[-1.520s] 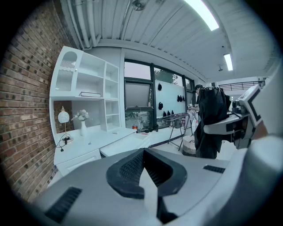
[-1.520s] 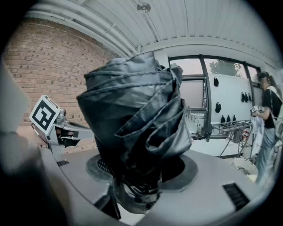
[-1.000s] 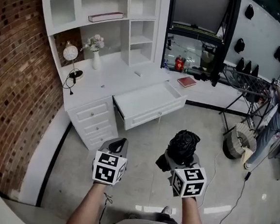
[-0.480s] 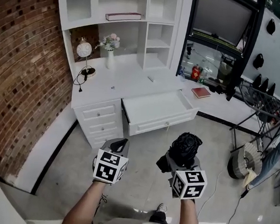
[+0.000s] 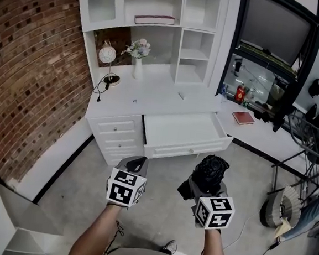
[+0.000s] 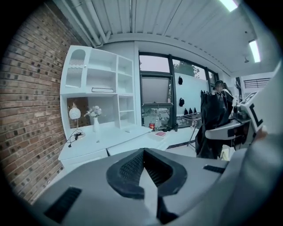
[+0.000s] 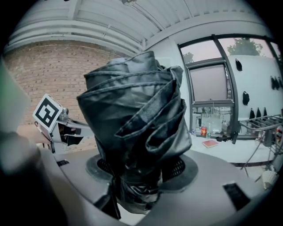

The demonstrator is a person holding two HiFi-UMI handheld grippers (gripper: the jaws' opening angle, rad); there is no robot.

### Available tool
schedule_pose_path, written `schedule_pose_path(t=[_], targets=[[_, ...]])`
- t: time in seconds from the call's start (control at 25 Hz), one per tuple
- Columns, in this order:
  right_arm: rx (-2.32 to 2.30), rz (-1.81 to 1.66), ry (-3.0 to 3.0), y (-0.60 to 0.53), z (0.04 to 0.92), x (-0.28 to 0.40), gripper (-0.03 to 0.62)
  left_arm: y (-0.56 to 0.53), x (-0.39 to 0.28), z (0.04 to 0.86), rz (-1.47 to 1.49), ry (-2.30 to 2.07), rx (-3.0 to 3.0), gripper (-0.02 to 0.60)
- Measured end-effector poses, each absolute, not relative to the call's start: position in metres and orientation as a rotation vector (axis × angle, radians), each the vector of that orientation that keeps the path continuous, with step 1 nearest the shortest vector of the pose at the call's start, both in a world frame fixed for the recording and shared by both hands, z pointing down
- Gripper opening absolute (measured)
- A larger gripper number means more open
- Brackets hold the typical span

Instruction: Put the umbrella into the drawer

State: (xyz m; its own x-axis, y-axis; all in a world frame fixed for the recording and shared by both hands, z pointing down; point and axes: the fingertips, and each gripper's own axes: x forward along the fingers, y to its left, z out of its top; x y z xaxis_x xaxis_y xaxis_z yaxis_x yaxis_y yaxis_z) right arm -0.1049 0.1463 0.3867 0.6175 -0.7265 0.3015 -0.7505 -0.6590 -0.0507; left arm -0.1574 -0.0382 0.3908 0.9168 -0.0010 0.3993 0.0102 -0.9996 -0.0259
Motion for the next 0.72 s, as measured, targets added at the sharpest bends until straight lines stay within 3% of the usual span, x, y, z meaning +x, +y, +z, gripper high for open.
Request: schedule_pose_path(t=[0.72], targets=[[2.664,0.45,-1.471,0.194,0.388,-0.033,0.249,0.018,-0.114,0.381,-0.611,0.201,-3.078,-0.006]])
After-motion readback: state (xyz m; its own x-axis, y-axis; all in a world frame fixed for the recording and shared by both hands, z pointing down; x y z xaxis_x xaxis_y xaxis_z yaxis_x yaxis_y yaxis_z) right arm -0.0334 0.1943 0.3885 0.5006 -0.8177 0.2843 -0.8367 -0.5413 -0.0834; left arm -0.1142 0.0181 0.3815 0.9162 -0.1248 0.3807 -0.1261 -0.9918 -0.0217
